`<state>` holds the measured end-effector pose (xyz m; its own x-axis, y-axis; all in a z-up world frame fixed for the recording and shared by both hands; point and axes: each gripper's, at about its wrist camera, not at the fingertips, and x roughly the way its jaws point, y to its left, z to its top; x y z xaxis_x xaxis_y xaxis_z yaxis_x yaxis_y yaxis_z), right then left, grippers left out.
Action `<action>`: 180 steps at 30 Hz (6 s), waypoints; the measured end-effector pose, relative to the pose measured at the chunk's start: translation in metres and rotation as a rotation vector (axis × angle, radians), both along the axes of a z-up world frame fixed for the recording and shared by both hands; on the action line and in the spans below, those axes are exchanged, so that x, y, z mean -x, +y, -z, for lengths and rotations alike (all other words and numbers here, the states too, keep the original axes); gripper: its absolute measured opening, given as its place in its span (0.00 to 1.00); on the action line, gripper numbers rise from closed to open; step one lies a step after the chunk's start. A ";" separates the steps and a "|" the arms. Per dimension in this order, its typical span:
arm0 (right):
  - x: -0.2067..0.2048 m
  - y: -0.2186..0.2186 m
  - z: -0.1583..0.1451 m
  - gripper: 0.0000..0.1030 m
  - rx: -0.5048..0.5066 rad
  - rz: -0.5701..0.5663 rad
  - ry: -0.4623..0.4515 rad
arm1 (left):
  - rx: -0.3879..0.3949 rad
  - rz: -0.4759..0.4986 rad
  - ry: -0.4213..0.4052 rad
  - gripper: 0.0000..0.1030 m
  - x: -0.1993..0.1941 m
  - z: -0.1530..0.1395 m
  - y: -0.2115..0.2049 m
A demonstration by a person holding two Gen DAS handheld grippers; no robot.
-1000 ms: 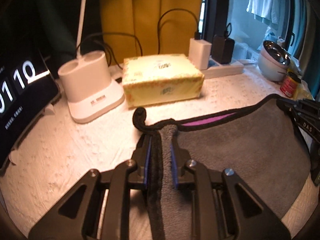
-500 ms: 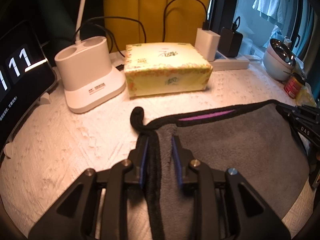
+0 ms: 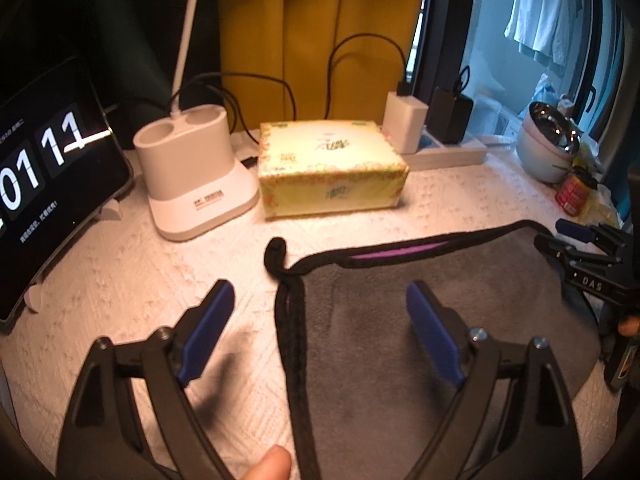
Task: Fold towel
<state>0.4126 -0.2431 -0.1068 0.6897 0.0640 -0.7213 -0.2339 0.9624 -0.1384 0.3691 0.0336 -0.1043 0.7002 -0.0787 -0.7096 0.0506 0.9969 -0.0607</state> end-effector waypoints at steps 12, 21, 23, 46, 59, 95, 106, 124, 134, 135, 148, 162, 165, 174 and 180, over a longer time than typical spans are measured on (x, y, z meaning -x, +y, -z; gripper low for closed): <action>0.025 -0.002 -0.016 0.57 -0.019 -0.008 -0.029 | 0.026 -0.008 -0.036 0.92 0.027 -0.017 0.000; 0.055 -0.009 -0.033 0.57 -0.048 -0.005 -0.069 | 0.047 -0.010 -0.076 0.93 0.061 -0.030 -0.003; 0.063 -0.010 -0.036 0.57 -0.056 -0.006 -0.076 | 0.051 -0.007 -0.083 0.93 0.070 -0.033 -0.005; 0.151 -0.013 -0.063 0.57 -0.121 -0.041 -0.152 | 0.041 -0.054 -0.160 0.93 0.165 -0.043 -0.021; 0.196 -0.014 -0.069 0.57 -0.174 -0.027 -0.185 | 0.023 -0.120 -0.250 0.93 0.218 -0.052 -0.015; 0.325 -0.023 -0.077 0.57 -0.147 -0.036 -0.400 | -0.019 -0.096 -0.552 0.93 0.325 -0.065 -0.045; 0.353 -0.026 -0.096 0.57 -0.149 -0.034 -0.562 | -0.023 -0.128 -0.680 0.93 0.348 -0.078 -0.047; 0.377 -0.031 -0.109 0.57 -0.168 -0.044 -0.705 | -0.020 -0.177 -0.833 0.93 0.373 -0.090 -0.043; 0.372 -0.030 -0.106 0.57 -0.167 -0.042 -0.676 | -0.020 -0.182 -0.818 0.93 0.371 -0.089 -0.044; 0.372 -0.030 -0.106 0.57 -0.168 -0.043 -0.675 | -0.020 -0.182 -0.818 0.93 0.371 -0.089 -0.044; 0.371 -0.030 -0.105 0.58 -0.171 -0.043 -0.672 | -0.013 -0.185 -0.807 0.93 0.370 -0.088 -0.044; 0.371 -0.030 -0.105 0.58 -0.172 -0.040 -0.671 | -0.013 -0.185 -0.805 0.93 0.370 -0.088 -0.044; 0.371 -0.030 -0.105 0.58 -0.171 -0.041 -0.671 | -0.012 -0.184 -0.805 0.93 0.370 -0.088 -0.044; 0.371 -0.031 -0.105 0.58 -0.171 -0.042 -0.670 | -0.012 -0.184 -0.804 0.93 0.370 -0.088 -0.044; 0.370 -0.031 -0.105 0.58 -0.173 -0.040 -0.671 | -0.013 -0.184 -0.805 0.93 0.370 -0.088 -0.044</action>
